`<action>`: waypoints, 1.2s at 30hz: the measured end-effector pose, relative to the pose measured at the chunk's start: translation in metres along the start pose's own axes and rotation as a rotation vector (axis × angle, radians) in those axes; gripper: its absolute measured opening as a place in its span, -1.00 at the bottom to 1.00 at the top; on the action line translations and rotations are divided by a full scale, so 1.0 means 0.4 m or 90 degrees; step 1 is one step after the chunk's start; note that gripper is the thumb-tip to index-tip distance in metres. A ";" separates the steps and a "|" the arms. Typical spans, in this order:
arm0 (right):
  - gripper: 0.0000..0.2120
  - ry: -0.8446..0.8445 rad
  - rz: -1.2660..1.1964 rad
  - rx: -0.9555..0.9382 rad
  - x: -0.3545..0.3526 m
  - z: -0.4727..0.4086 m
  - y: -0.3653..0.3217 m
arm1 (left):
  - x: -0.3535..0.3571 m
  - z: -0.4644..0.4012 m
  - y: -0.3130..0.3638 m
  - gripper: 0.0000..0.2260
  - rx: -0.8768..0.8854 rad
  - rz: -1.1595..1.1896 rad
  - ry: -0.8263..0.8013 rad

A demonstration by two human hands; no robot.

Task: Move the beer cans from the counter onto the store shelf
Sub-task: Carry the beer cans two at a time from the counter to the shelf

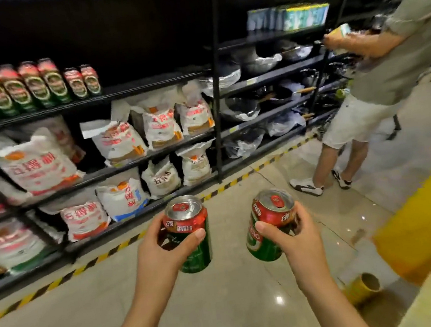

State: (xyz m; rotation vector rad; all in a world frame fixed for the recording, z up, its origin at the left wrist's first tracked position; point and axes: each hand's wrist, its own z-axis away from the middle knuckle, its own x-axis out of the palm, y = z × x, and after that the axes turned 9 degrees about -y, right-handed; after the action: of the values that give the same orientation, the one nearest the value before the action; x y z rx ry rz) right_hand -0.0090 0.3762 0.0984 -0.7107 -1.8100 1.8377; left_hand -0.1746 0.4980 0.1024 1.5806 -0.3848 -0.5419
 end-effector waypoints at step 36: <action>-0.54 -0.285 0.008 -0.004 0.835 -1.392 -0.019 | -0.611 -1.224 -0.098 -0.64 -0.065 0.035 0.327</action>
State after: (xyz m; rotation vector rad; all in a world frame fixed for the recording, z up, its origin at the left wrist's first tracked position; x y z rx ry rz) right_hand 0.0987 1.0165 0.0923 -0.3259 -2.0815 2.1266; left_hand -0.1082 1.0425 0.1047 1.5403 -0.0093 -0.0986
